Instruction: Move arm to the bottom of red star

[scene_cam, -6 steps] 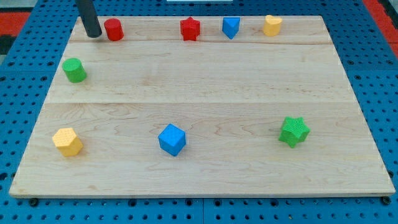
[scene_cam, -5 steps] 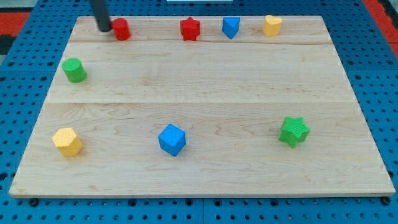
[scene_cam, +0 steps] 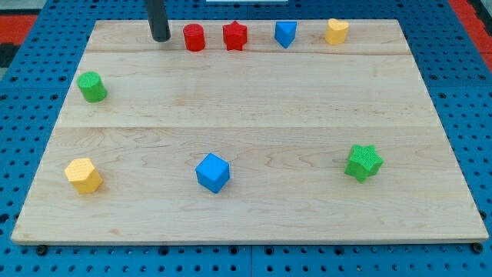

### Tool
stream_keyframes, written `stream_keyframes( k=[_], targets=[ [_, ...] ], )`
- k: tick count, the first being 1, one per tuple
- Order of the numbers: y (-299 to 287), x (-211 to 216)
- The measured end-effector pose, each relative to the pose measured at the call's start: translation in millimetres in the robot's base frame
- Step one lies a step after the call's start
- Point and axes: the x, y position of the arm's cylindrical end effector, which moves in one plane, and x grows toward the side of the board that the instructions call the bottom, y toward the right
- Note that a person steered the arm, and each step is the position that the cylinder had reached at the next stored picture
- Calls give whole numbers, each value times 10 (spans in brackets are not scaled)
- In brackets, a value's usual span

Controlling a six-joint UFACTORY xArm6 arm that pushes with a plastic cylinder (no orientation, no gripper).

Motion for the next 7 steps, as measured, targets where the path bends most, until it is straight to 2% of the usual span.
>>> stream_keyframes(
  k=[1, 2, 3, 6, 7],
  targets=[
    [3, 641],
    [36, 944],
    [36, 946],
    [1636, 886],
    [1660, 915]
  ],
)
